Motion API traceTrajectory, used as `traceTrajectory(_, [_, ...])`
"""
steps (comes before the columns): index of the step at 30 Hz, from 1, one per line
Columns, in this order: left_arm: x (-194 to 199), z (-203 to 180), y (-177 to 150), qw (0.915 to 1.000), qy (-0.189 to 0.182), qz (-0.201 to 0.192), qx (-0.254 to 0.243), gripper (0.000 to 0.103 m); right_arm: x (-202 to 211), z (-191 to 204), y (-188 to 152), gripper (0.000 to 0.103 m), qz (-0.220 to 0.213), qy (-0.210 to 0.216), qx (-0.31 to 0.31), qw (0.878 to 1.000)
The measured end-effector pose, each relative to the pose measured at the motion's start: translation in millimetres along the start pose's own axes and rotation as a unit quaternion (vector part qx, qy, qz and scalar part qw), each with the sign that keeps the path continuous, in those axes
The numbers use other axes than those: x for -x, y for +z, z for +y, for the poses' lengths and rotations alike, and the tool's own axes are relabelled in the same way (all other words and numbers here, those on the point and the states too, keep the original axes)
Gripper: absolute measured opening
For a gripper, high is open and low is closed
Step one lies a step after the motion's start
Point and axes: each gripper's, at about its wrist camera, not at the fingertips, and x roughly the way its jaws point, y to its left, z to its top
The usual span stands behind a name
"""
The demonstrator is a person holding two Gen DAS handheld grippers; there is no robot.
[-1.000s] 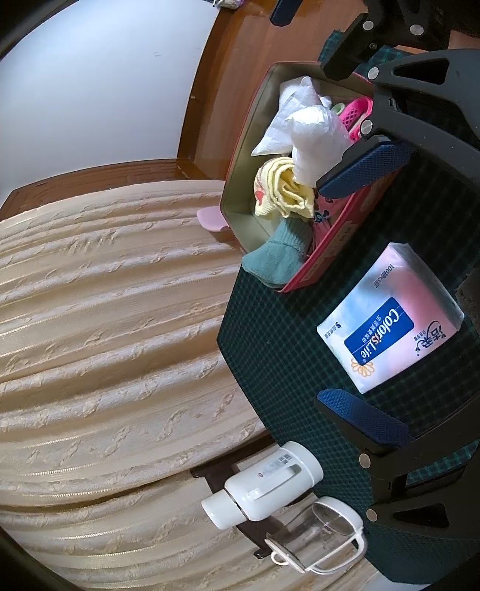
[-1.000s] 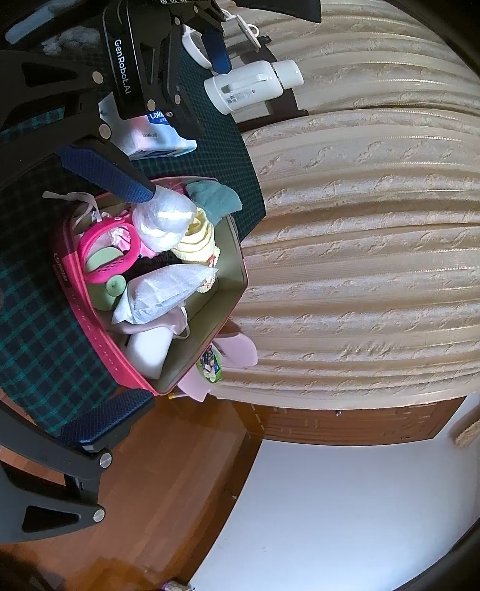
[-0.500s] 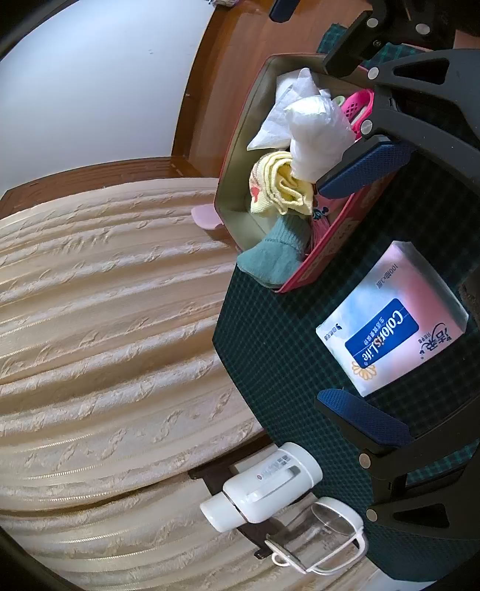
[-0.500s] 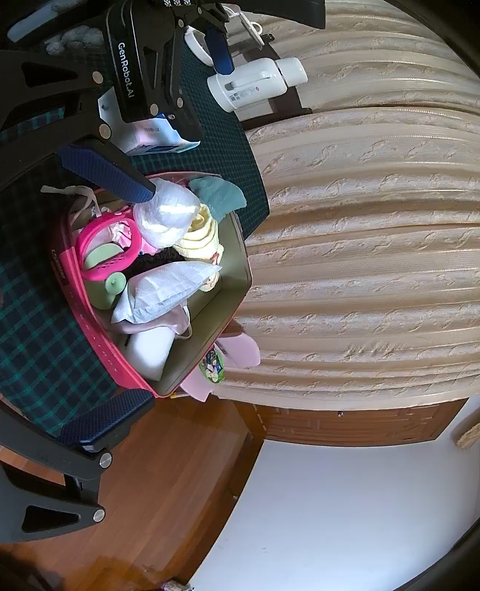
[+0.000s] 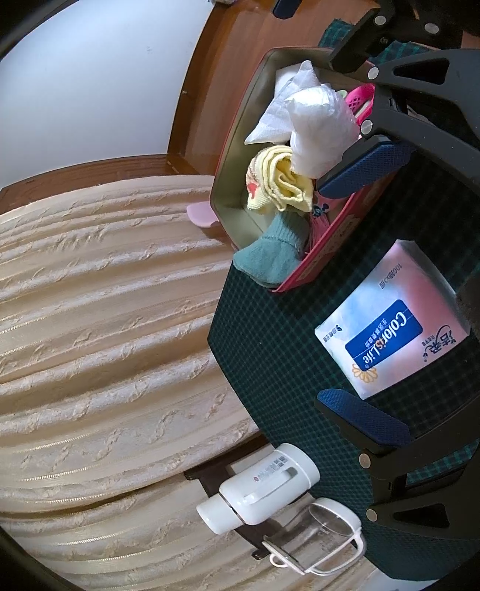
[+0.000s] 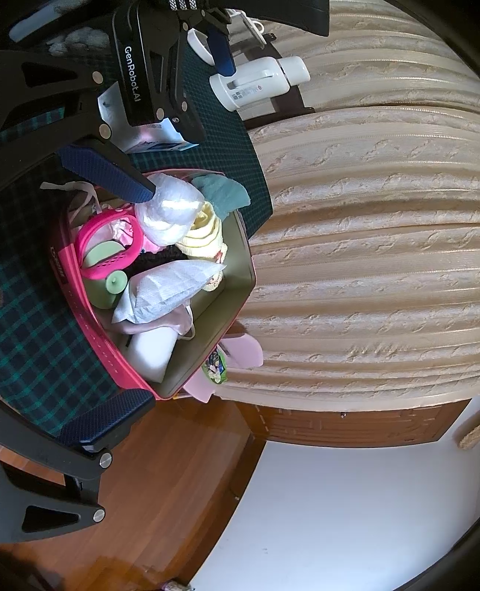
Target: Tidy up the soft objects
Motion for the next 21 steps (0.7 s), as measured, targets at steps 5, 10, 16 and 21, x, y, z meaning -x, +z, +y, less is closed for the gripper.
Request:
traceTrajectory(5, [-3.1, -2.0, 0.1, 1.0, -0.003, 0.001, -0.007, 0.103, -1.2, -2.1, -0.4, 0.102, -0.001, 0.0, -0.002, 1.0])
traceTrajectory(10, [-3.8, -5.9, 0.6, 0.9999, -0.004, 0.001, -0.012, 0.103, -2.1, -5.7, -0.1, 0.103, 0.0, -0.001, -0.006, 1.0])
traceTrajectory(16, [-2.6, -9.4, 1.9, 0.9998, -0.005, 0.0, -0.018, 0.103, -3.0, -5.6, 1.2, 0.102, -0.001, 0.001, -0.005, 1.0])
traceTrajectory(21, [-2.2, -10.6, 3.0, 0.9998, -0.006, -0.001, -0.02, 0.103, -2.3, -5.9, 1.4, 0.102, -0.001, 0.001, -0.007, 1.0])
